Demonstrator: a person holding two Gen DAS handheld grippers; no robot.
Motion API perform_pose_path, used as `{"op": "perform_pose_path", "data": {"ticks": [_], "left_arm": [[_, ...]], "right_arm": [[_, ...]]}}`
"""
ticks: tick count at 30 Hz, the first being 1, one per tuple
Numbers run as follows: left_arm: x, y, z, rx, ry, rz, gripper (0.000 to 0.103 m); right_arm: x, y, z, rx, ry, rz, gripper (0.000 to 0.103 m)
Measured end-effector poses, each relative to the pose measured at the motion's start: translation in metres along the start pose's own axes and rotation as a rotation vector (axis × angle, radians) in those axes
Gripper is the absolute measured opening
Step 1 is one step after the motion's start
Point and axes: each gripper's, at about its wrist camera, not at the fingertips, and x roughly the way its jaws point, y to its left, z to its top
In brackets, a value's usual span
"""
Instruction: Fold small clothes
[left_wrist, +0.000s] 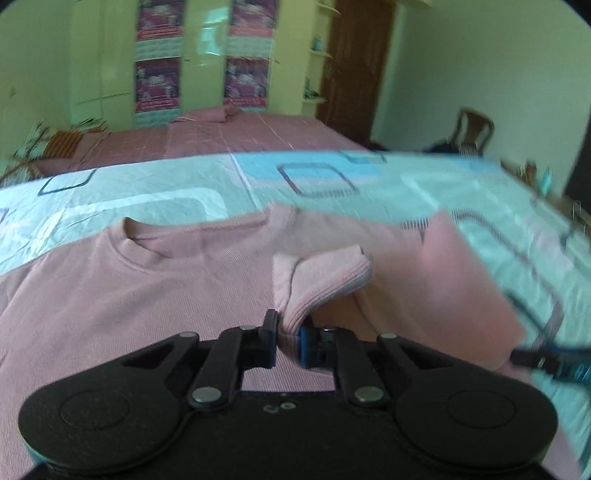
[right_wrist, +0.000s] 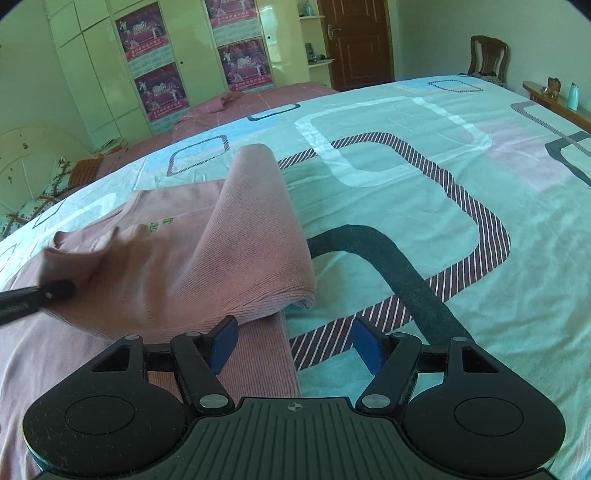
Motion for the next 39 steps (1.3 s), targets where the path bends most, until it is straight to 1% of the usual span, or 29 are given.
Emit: {"op": "perform_pose_path", "data": {"ticks": [2,4,6,9,10,11,12,13,16,17,18,20,21,22,23,24,25,26,27,29,30,31,33,36,37,38,39], "left_arm": [[-0.011,0.017,0.009,-0.09,-0.042,0.005,0.01],[-0.024,0.033,0.016,-0.148,-0.098,0.044,0.01],[-0.032,0.044,0.017,-0.166,-0.131,0.077,0.01],[-0.038,0.056,0.011,-0.172,-0.125,0.113,0.01],[-0.039,0.059,0.008,-0.177,-0.123,0.125,0.01],[-0.04,0.063,0.004,-0.184,-0.12,0.139,0.01],[-0.042,0.065,0.0,-0.191,-0.117,0.155,0.01],[-0.04,0.068,-0.004,-0.198,-0.106,0.169,0.01],[-0.032,0.078,-0.017,-0.232,-0.047,0.191,0.01],[-0.031,0.079,-0.023,-0.24,-0.028,0.197,0.011],[-0.03,0.082,-0.028,-0.249,-0.006,0.204,0.013],[-0.029,0.086,-0.037,-0.283,0.026,0.203,0.02],[-0.031,0.087,-0.04,-0.292,0.03,0.199,0.021],[-0.033,0.087,-0.039,-0.29,0.03,0.192,0.026],[-0.034,0.088,-0.038,-0.287,0.033,0.182,0.038],[-0.036,0.089,-0.036,-0.289,0.037,0.168,0.047],[-0.04,0.09,-0.035,-0.3,0.032,0.156,0.069],[-0.044,0.092,-0.034,-0.311,0.011,0.153,0.08],[-0.047,0.092,-0.034,-0.316,-0.013,0.152,0.08],[-0.043,0.099,-0.03,-0.331,-0.009,0.133,0.08],[-0.038,0.102,-0.029,-0.342,0.006,0.128,0.08],[-0.031,0.106,-0.027,-0.353,0.021,0.133,0.079],[-0.019,0.116,-0.024,-0.386,0.03,0.164,0.076],[-0.008,0.13,-0.019,-0.439,0.017,0.162,0.071],[-0.005,0.131,-0.017,-0.44,0.015,0.157,0.063],[-0.002,0.131,-0.015,-0.434,0.012,0.15,0.049],[0.0,0.131,-0.013,-0.427,0.014,0.144,0.042]], "right_arm": [[0.002,0.0,0.002,0.001,-0.001,0.002,0.068],[0.004,0.002,0.002,-0.005,0.002,0.012,0.068],[0.007,0.007,0.001,-0.018,0.009,0.031,0.068],[0.013,0.02,0.003,-0.075,-0.007,0.03,0.068],[0.016,0.024,0.004,-0.091,-0.009,0.027,0.066],[0.02,0.029,0.006,-0.102,-0.016,0.026,0.059],[0.023,0.032,0.009,-0.113,-0.017,0.03,0.041],[0.028,0.035,0.011,-0.126,-0.011,0.026,0.032],[0.04,0.04,0.013,-0.166,0.019,0.031,0.028],[0.04,0.038,0.011,-0.175,0.022,0.032,0.023],[0.039,0.037,0.01,-0.178,0.022,0.024,0.01],[0.038,0.025,0.008,-0.134,0.026,-0.006,0.01],[0.038,0.016,0.008,-0.089,0.036,0.007,0.01],[0.036,0.014,0.009,-0.075,0.044,0.02,0.01],[0.034,0.014,0.01,-0.087,0.054,0.032,0.01],[0.031,0.014,0.012,-0.089,0.053,0.041,0.01],[0.027,0.013,0.013,-0.078,0.048,0.053,0.011],[0.025,0.011,0.014,-0.068,0.051,0.063,0.011],[0.019,0.009,0.015,-0.053,0.049,0.078,0.013],[0.009,0.005,0.015,-0.028,0.031,0.098,0.026],[0.006,0.004,0.017,-0.019,0.02,0.103,0.04],[0.004,0.004,0.018,-0.017,0.009,0.102,0.047],[0.007,0.006,0.026,-0.031,0.001,0.095,0.047],[0.019,0.008,0.041,-0.013,-0.008,0.101,0.047],[0.025,0.008,0.046,-0.005,-0.005,0.103,0.047],[0.033,0.008,0.051,0.001,-0.001,0.104,0.047],[0.04,0.009,0.057,0.006,0.004,0.108,0.047]]}}
